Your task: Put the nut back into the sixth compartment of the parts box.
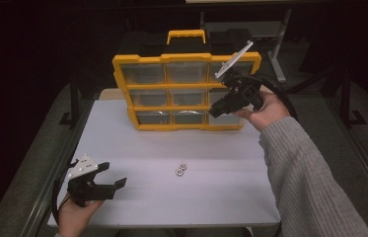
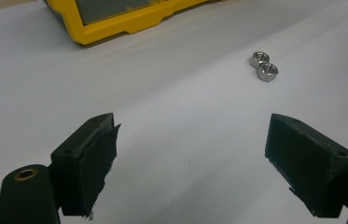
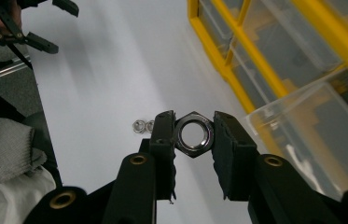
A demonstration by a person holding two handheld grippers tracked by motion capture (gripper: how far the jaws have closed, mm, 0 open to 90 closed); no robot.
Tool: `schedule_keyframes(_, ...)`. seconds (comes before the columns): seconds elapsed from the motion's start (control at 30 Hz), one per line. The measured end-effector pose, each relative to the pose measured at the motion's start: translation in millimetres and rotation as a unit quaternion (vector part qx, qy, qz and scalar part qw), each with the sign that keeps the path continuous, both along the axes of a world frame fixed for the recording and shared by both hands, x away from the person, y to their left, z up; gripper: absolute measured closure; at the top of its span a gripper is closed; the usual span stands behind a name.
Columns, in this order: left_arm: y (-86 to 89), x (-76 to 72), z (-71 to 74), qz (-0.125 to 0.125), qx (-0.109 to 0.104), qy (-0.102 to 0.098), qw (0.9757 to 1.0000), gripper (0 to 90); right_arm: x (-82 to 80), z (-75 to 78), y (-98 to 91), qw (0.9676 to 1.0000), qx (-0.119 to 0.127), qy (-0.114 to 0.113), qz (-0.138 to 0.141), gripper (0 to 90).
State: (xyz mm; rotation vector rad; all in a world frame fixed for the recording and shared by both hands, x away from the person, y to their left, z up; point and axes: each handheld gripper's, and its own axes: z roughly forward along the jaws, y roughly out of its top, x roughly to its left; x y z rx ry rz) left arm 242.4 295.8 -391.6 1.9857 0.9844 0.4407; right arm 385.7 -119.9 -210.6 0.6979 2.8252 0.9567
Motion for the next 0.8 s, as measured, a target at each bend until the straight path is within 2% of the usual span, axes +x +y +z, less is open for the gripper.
schedule_keyframes(0.17, 0.5, 0.1, 0.1, -0.001, 0.001, 0.001, 1.0, 16.4, 9.0, 16.4, -4.3, 0.9999, -0.002, -0.005, -0.011, 69.1)
schedule_keyframes(0.27, 0.4, 0.0, 0.2, -0.002, 0.002, 0.001, 1.0, 16.4, 17.2, 17.3, -9.2, 0.9996, -0.006, -0.003, -0.027, 69.1)
schedule_keyframes(0.5, -0.4, -0.2, -0.7, 0.0, -0.003, 0.0, 1.0, 16.4, 35.2, 5.1, -19.9, 0.9978, -0.023, 0.008, -0.061, 69.0)
schedule_keyframes(0.8, -0.4, -0.4, -1.4, -0.002, -0.001, 0.002, 1.0, 16.4, 52.3, -22.5, -29.9, 0.9948, -0.022, 0.019, -0.098, 69.0)
